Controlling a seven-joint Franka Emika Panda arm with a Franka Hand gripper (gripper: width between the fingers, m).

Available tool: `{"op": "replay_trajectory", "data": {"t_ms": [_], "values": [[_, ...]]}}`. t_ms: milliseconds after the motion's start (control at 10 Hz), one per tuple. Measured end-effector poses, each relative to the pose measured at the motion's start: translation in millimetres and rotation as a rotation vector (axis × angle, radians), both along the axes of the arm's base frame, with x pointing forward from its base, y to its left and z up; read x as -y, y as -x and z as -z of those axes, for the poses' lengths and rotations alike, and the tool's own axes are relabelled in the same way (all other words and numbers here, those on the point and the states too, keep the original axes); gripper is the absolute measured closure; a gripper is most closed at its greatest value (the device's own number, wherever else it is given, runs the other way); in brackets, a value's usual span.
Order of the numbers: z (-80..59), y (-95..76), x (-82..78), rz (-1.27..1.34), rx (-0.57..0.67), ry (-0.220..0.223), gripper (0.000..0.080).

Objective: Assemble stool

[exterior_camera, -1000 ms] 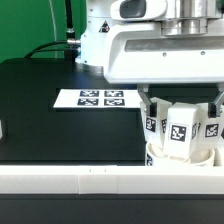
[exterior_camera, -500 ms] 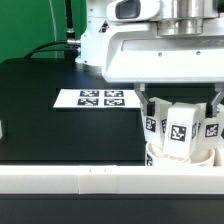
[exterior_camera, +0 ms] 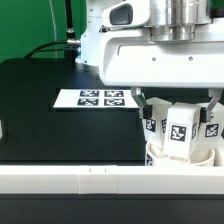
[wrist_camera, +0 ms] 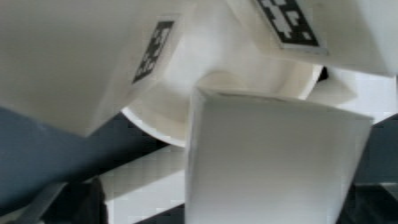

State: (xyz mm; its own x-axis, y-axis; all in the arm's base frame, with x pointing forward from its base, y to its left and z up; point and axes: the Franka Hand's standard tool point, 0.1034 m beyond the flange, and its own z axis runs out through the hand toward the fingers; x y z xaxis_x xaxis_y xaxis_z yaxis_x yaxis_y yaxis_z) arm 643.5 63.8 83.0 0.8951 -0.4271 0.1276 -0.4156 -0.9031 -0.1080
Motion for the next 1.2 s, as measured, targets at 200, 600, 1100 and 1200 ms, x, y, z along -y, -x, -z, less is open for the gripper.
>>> {"op": "replay_trajectory", "data": {"t_ms": [200,600,1100,1200], "values": [[2.2,1.1,-2.9,-0.012,-0.003,0.002,0.0217],[2.3,0.9,-3.4,-0.032,0.0,0.005,0.0461],[2.8,0.9,-4.6,0.199,-0.005,-0.059,0.0459],[2.6,0.4,-5.5,0.276,-0.007,-0.082,0.0459]]}}
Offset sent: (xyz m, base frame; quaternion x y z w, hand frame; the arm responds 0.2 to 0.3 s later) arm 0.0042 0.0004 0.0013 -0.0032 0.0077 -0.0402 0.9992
